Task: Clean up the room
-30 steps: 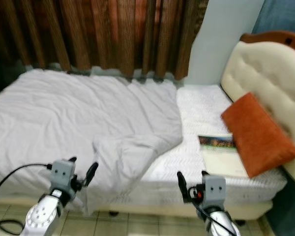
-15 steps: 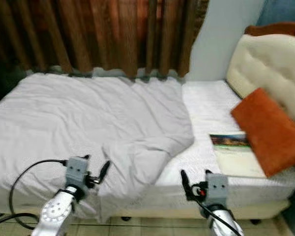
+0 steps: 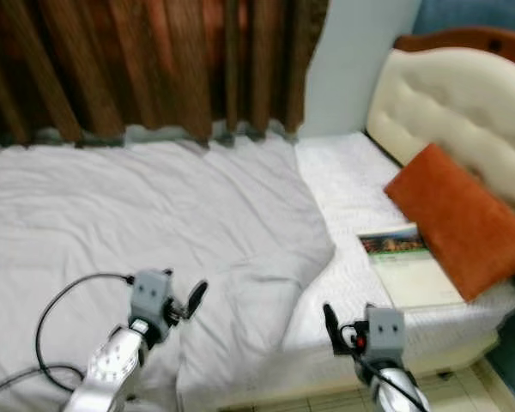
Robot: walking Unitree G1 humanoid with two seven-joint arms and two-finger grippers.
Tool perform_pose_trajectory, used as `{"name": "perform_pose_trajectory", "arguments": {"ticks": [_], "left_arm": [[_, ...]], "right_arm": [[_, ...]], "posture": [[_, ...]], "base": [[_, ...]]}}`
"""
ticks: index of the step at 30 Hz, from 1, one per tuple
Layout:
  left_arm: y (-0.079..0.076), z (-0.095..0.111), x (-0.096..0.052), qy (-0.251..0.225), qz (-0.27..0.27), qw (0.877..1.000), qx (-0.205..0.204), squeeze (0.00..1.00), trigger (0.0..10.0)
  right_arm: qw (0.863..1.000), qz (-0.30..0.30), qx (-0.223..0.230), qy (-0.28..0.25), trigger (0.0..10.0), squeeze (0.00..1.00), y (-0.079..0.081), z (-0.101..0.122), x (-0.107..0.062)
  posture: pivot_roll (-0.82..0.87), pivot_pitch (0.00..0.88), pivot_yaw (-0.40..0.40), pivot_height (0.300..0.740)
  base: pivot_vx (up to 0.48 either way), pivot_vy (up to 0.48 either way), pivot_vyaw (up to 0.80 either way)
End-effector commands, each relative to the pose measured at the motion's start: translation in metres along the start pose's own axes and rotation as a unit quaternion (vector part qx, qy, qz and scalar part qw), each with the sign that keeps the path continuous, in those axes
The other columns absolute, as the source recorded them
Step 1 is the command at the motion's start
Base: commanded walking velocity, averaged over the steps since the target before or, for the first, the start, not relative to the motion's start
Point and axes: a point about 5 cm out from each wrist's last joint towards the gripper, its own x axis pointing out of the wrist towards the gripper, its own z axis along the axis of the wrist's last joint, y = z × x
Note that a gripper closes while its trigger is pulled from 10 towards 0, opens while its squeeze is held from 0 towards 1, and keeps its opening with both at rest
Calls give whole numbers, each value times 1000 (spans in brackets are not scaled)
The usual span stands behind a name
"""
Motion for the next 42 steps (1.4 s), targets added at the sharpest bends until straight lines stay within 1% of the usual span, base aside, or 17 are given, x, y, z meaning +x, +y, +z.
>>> {"name": "perform_pose_trajectory", "arguments": {"ticks": [1, 5, 9, 12, 14, 17, 18, 22, 23, 25, 26, 27, 31, 32, 33, 39, 42], "left_arm": [[12, -3, -4, 11, 19, 1000, 1, 0, 10000], [12, -6, -4, 22, 29, 999, -3, 0, 10000], [26, -19, 5, 52, 78, 996, -8, 0, 10000], [20, -32, 23, 102, 61, 993, -14, 0, 10000], [13, -36, 34, 134, 37, 990, -17, 0, 10000], [15, -34, 41, 146, 37, 988, -24, 0, 10000], [21, -26, 47, 137, 54, 989, -31, 0, 10000], [33, -6, 60, 104, 82, 986, -98, 0, 10000], [33, 0, 65, 95, 80, 987, -98, 0, 10000], [28, 10, 72, 80, 69, 990, -97, 0, 10000], [28, 10, 72, 80, 69, 990, -97, 0, 10000], [27, 18, 76, 67, 67, 991, -95, 0, 10000], [30, 42, 86, 7, 80, 981, -176, 0, 10000], [30, 42, 86, 7, 80, 981, -176, 0, 10000], [28, 46, 89, -5, 83, 973, -216, 0, 10000], [34, 39, 86, 0, 123, 962, -243, 0, 10000], [38, 43, 87, -10, 141, 949, -281, 0, 10000]], "right_arm": [[1000, 12, 4, -6, 10000, 0, 8, 3, 4], [1000, 20, -2, -1, 10000, 0, 10, 2, 4], [1000, 21, 3, 2, 10000, 0, 10, 1, -1], [999, 30, 4, 11, 10000, 0, 13, 0, -8], [998, 49, 1, 24, 10000, 0, 20, -1, -21], [997, 75, -8, 35, 10000, 0, 28, -1, -38], [995, 96, -18, 37, 10000, 0, 34, 4, -57], [994, 95, -5, 48, 10000, 0, 42, 12, -92], [994, 97, -8, 54, 10000, 0, 45, 16, -106], [993, 95, -7, 65, 10000, 0, 50, 21, -127], [993, 95, -7, 65, 10000, 0, 50, 21, -127], [993, 92, -1, 75, 10000, 0, 54, 26, -143], [988, 86, 14, 125, 10000, 0, 67, 34, -193], [988, 86, 14, 125, 10000, 0, 67, 34, -193], [986, 76, 23, 150, 10000, 0, 68, 35, -206], [983, 73, 32, 166, 10000, 0, 77, 40, -217], [982, 60, 34, 177, 10000, 0, 76, 42, -226]], "posture": [[-8, 0, -51, 740], [-10, 0, -51, 740], [-14, 37, -70, 740], [-33, 96, -87, 740], [-83, 198, -107, 740], [-141, 270, -107, 740], [-175, 317, -108, 740], [-252, 429, -112, 740], [-315, 511, -130, 740], [-346, 553, -138, 740], [-346, 553, -138, 740], [-366, 604, -140, 740], [-404, 650, -135, 740], [-404, 650, -135, 740], [-398, 661, -125, 740], [-416, 679, -116, 740], [-440, 679, -117, 740]], "base": [[386, 285, 0], [358, 319, 0], [83, 86, 0], [0, 0, 0], [0, 0, 0], [0, 0, 0], [0, 0, 0], [0, 0, 0], [0, 0, 0], [0, 0, 0], [0, 0, 0], [0, 0, 0], [0, 0, 0], [0, 0, 0], [0, 0, 0], [0, 0, 0], [0, 0, 0]]}}
